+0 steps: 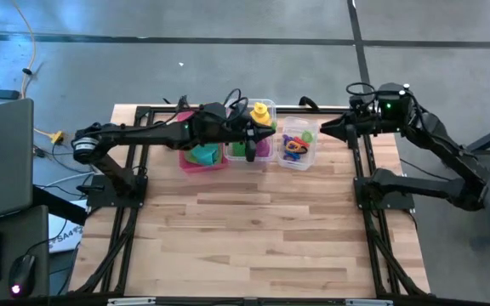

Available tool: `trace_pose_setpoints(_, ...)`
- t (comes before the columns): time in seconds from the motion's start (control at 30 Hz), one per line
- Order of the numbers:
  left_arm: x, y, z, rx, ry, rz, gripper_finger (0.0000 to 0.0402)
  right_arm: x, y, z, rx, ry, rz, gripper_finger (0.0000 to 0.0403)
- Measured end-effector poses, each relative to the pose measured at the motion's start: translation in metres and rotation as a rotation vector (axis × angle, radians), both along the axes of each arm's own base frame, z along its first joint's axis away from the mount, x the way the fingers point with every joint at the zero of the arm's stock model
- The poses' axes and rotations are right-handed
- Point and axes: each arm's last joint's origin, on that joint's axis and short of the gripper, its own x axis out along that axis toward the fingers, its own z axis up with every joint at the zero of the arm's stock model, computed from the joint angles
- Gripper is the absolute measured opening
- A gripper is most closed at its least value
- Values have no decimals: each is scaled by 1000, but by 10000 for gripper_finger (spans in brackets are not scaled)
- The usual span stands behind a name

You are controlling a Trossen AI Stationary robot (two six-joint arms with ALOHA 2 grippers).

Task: Pick & Place Sports Items
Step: Put the green spring keychain into the right transparent bin

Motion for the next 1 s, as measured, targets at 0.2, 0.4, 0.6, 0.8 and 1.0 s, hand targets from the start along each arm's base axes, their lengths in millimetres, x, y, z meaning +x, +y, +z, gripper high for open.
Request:
trace_pose_setpoints(0.2,6,12,-8,-6,20,25,8,2,-1,-1,-24,15,-5,139)
trace_pose_setpoints(0.4,6,12,-6,-6,7,-2,8,14,-7,-7,2,52,5,139)
trace_pose_setpoints(0.6,7,9,-3,-37,-28,-109,8,40,-8,-8,-17,23,82,139)
trace_pose_setpoints(0.8,6,6,1,-104,-74,-199,8,62,-4,-8,-71,-11,107,139)
trace_pose_setpoints(1.0,4,4,17,-123,-224,-258,8,74,2,-5,-120,-56,144,139)
